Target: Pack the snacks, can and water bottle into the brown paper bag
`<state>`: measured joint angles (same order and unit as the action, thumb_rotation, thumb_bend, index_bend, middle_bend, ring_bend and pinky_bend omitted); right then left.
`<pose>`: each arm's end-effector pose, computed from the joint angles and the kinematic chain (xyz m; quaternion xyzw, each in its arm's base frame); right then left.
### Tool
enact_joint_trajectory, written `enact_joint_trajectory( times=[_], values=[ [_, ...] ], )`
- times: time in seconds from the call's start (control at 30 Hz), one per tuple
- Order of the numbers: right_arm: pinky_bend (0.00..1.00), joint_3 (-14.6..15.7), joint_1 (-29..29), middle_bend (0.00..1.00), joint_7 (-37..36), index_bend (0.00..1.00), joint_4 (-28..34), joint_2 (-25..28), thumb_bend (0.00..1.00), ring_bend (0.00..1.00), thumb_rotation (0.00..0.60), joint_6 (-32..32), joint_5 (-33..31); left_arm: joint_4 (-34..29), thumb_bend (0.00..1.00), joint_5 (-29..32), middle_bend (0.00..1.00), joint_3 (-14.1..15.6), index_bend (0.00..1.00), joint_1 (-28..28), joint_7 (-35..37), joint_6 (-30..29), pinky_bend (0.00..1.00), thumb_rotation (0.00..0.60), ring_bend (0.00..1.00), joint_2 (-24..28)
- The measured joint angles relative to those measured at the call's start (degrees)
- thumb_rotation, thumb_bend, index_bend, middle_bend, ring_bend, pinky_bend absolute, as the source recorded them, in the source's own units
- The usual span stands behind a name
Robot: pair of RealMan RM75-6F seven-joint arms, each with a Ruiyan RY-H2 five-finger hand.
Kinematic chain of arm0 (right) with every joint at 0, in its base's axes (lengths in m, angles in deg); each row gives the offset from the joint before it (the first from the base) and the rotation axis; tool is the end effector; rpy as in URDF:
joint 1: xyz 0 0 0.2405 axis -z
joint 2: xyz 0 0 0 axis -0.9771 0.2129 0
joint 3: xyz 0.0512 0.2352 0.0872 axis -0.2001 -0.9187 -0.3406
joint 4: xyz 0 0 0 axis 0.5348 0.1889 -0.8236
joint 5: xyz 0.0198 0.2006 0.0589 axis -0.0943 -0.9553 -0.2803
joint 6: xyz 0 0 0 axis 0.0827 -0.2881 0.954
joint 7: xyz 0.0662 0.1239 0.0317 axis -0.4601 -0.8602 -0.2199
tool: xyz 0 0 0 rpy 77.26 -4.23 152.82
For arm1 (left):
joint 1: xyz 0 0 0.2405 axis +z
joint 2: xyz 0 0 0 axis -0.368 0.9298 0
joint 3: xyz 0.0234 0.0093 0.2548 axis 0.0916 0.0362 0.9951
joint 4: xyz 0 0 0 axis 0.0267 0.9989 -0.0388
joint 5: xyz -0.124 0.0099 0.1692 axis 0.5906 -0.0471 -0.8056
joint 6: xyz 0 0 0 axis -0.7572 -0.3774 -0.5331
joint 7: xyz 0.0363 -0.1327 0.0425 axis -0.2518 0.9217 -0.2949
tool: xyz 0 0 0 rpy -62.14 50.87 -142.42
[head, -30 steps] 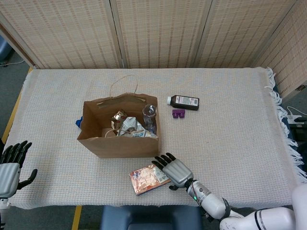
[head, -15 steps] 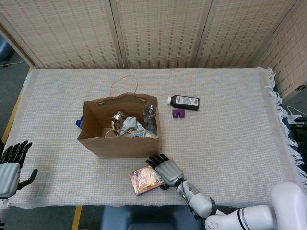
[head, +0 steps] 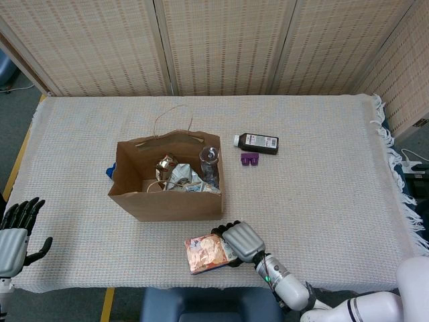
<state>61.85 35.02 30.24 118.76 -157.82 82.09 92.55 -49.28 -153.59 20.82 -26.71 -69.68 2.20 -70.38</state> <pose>-0.1021 -0.2289 -0.0402 0.8121 -0.4020 0.3032 0.2946 -0.3159 0.1812 0.1578 -0.5972 -0.3836 -0.3834 0.5910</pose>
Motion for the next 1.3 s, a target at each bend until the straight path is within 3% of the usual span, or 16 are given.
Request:
enact_joint_trajectory(
  times=[0.27,0.47,0.63,0.73,0.87,1.07,1.17,1.3],
  values=[
    [0.73,1.3,3.1,0.6,-6.1,0.55,9.2,16.9,0.33,0.65,0.6,2.3,5.7,-0.3,0.36,0.2,0.0,-0.1,0.04,0.0,-0.7,0.0,0.0,0.6,0.0,-0.1],
    [0.73,1.7,7.5,0.6,-18.7,0.55,13.4,32.5,0.33,0.65,0.6,5.3,12.8,-0.5,0.36,0.4,0.0,-0.2,0.04,0.0,-1.6,-0.1,0.0,0.6,0.0,-0.2],
    [0.73,-0.2,11.6,0.6,-33.7,0.55,14.1,40.2,0.33,0.64,0.6,10.8,17.9,-0.7,0.36,0.6,0.0,-0.3,0.04,-0.1,-2.4,0.0,0.0,0.6,0.0,-0.4],
    [0.73,-3.4,13.5,0.6,-41.3,0.54,14.3,42.8,0.33,0.64,0.6,15.5,19.5,-0.9,0.36,0.7,0.0,-0.4,0.04,-0.2,-3.0,0.2,0.0,0.6,0.0,-0.4],
    [0.73,-6.9,13.7,0.6,-43.5,0.54,15.2,43.1,0.33,0.64,0.6,18.7,19.0,-1.0,0.36,0.8,0.0,-0.5,0.04,-0.5,-3.2,0.5,0.0,0.6,0.0,-0.4],
    [0.73,-13.6,9.1,0.6,-30.2,0.53,16.9,37.9,0.33,0.63,0.6,20.6,11.9,-0.9,0.36,0.6,0.0,-0.4,0.04,-0.6,-2.5,0.7,0.0,0.6,0.0,-0.2],
    [0.73,-17.3,4.4,0.6,-20.0,0.53,16.3,31.9,0.33,0.63,0.6,22.1,7.3,-0.7,0.36,0.4,0.0,-0.4,0.04,-0.7,-2.0,0.7,0.0,0.6,0.0,-0.2],
    [0.72,-21.3,-3.1,0.6,-8.2,0.52,12.4,19.6,0.32,0.62,0.6,24.6,2.4,-0.6,0.36,0.3,0.0,-0.3,0.04,-0.6,-1.3,0.7,0.0,0.6,0.0,-0.1]
  ],
)
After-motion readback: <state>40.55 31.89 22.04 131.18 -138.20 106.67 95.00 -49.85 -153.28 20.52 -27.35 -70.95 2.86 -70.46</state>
